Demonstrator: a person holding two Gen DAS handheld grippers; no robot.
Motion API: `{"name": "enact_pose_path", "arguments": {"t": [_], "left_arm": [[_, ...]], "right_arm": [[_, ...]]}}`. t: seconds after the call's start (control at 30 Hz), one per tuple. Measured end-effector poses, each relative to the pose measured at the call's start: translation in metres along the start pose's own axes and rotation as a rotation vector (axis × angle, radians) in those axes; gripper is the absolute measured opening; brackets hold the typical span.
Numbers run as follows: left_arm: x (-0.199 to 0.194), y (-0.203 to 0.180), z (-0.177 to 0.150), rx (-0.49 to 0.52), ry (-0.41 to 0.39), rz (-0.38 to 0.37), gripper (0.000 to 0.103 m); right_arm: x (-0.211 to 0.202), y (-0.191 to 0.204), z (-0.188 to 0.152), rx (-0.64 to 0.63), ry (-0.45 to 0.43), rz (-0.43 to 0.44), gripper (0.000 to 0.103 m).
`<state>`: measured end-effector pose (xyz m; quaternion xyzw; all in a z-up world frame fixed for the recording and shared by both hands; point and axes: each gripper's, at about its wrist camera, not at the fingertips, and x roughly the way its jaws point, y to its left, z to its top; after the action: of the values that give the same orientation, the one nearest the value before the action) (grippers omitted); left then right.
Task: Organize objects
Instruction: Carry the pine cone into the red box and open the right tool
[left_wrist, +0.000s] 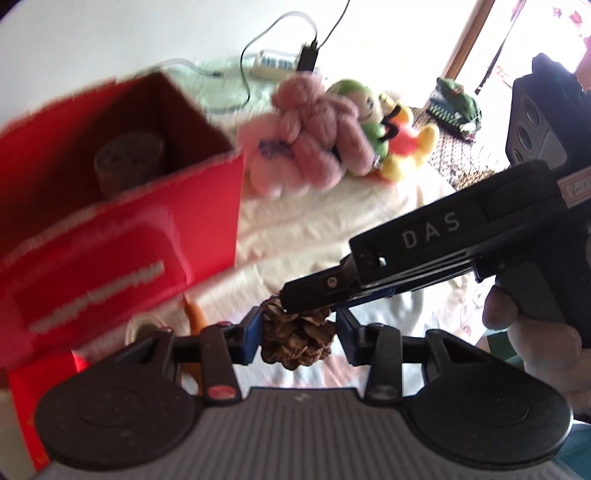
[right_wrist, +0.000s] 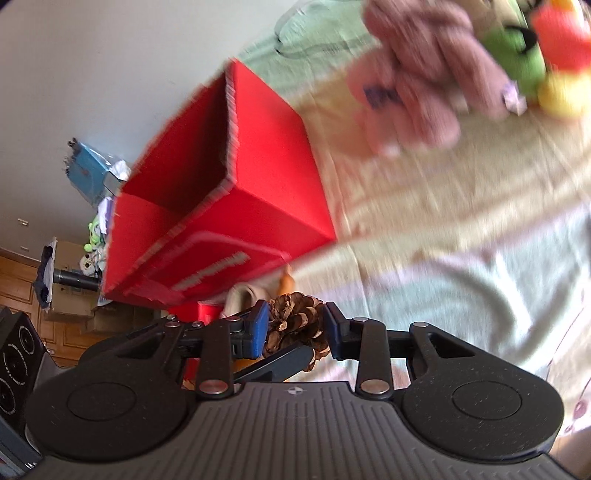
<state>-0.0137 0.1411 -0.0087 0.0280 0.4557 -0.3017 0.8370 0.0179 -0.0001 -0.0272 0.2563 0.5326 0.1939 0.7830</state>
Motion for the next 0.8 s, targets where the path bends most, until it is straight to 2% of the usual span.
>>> {"name": "enact_pose_path", "arguments": {"t": [0.23, 0.43, 0.6, 0.8], "left_arm": [[-0.037, 0.008, 0.033, 0.012, -0.129, -0.024, 0.044], [-0.063, 0.018, 0.059, 0.03, -0.241, 0.011, 0.044], [-0.062, 0.038, 0.075, -0.015, -0.282, 0.03, 0.044], [-0.045, 0.067, 0.074, -0.129, -0.276, 0.003, 0.043]], "right_arm": [[-0.028, 0.038, 0.021, -0.095, -0.117, 0.026, 0.035], [-0.027, 0.069, 0.047, -0.175, -0.182, 0.048, 0.035], [-0.01, 0.087, 0.066, -0.247, -0.199, 0.031, 0.035], [0.019, 0.092, 0.075, -0.313, -0.169, -0.025, 0.035]]}}
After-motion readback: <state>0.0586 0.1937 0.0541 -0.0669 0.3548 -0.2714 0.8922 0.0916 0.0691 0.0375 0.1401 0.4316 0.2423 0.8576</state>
